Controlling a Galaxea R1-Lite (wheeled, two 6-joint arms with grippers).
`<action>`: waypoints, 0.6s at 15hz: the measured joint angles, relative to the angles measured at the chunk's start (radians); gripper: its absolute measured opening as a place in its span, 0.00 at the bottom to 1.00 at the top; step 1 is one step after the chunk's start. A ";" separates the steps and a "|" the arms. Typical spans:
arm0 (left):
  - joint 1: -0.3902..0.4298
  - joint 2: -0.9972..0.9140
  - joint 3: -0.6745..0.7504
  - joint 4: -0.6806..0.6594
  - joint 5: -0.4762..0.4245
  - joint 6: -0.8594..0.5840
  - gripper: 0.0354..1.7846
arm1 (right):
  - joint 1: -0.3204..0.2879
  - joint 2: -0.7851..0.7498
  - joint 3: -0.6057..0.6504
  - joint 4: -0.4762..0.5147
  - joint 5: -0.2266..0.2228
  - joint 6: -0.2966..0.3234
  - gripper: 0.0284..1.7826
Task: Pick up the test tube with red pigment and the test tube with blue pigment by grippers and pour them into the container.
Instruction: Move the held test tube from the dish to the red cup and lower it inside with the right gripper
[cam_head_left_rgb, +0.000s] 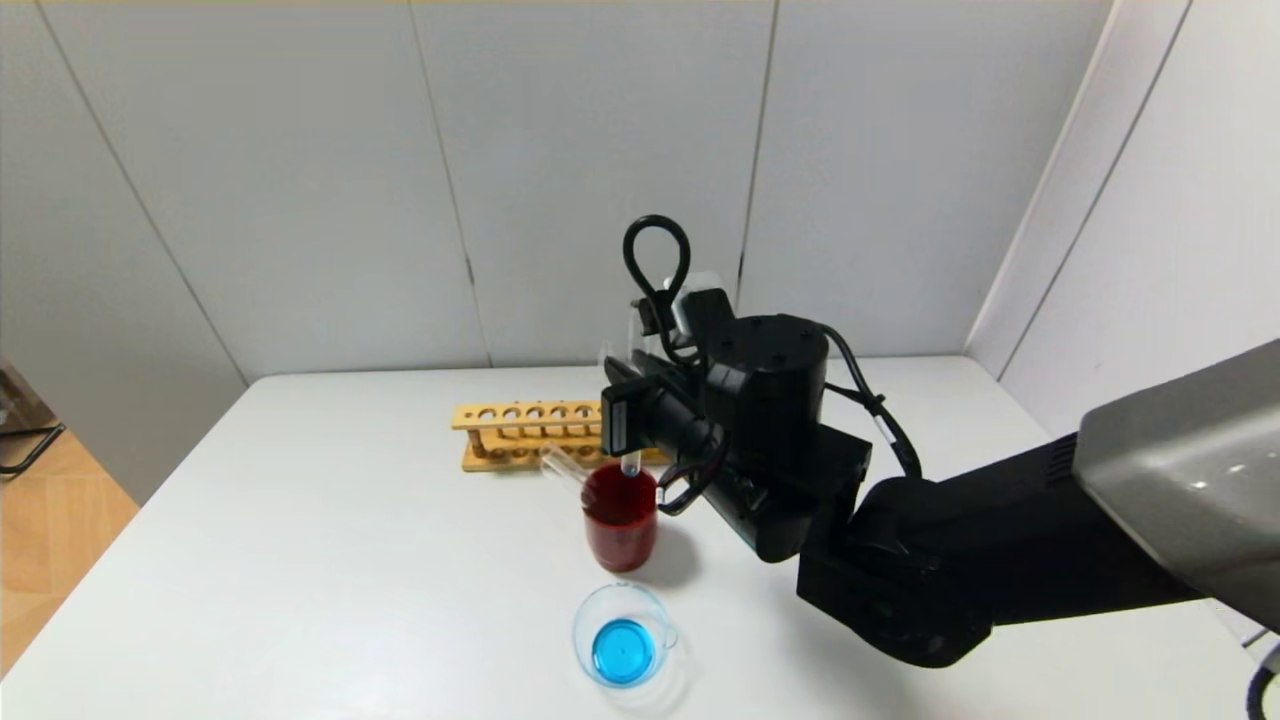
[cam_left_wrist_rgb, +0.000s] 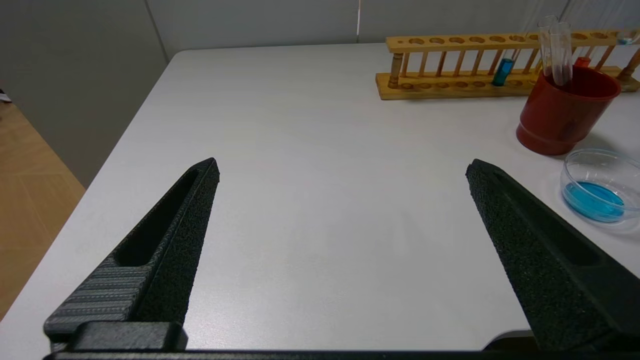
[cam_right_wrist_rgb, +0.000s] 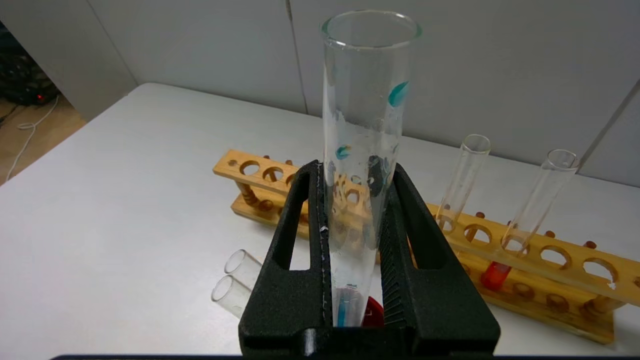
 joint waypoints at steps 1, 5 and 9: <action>0.000 0.000 0.000 0.000 0.000 0.000 0.98 | -0.002 0.013 -0.006 0.000 0.019 0.000 0.19; 0.000 0.000 0.000 0.000 0.000 0.000 0.98 | -0.005 0.066 -0.011 0.000 0.066 -0.003 0.19; 0.000 0.000 0.000 0.000 0.000 0.000 0.98 | -0.004 0.122 -0.011 0.001 0.103 -0.036 0.19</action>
